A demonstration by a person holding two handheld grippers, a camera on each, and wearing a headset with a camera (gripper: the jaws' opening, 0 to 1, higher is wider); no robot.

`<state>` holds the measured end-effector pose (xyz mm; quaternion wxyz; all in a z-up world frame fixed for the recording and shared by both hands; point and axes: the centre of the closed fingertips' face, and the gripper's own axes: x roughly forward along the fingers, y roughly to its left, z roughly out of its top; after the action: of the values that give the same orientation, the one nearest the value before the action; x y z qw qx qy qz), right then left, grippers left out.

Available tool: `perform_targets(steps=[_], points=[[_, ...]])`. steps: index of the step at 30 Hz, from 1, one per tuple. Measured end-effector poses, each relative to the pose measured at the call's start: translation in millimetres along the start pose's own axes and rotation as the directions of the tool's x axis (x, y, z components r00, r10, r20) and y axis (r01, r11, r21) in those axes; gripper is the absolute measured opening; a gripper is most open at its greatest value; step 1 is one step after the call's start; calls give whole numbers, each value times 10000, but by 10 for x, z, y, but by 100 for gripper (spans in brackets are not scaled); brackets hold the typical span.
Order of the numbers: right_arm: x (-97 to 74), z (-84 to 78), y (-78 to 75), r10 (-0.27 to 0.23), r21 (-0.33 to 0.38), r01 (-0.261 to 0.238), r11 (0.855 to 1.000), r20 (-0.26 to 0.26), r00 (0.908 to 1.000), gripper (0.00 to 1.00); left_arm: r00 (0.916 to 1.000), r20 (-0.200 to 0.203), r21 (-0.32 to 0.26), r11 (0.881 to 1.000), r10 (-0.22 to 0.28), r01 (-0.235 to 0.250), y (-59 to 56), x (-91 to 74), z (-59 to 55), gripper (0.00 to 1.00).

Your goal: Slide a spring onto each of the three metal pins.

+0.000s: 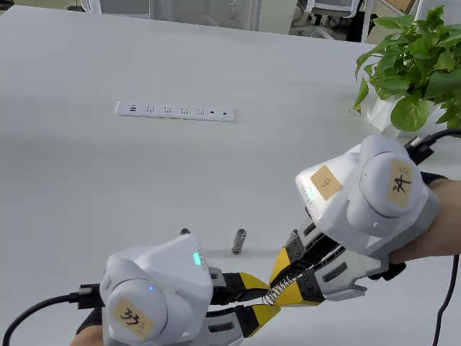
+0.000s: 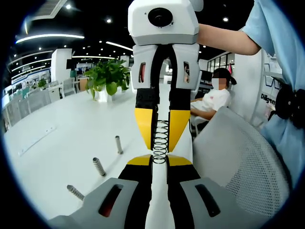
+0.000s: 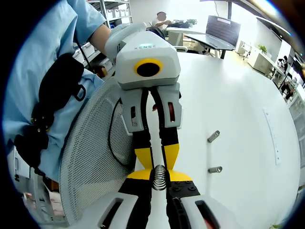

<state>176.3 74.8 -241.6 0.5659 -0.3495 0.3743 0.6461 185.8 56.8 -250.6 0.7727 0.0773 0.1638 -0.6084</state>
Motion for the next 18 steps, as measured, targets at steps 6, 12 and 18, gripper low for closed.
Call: perform_targets(steps=[6,12,18], points=[[21,-15,-57,-96,-106,97,9999,116,9999,7,9994,-70,-239,9992,324,-326,68,-8,-83,9],[48,-113,-146,-131,-53,132,9999,121,9998,7,9954,-180,-611,9936,944,-953,178,-80,-187,21],[52,-227,-217,-170,104,171,9998,-121,9998,7,9846,-308,-896,9806,1722,-1743,340,-219,-291,36]])
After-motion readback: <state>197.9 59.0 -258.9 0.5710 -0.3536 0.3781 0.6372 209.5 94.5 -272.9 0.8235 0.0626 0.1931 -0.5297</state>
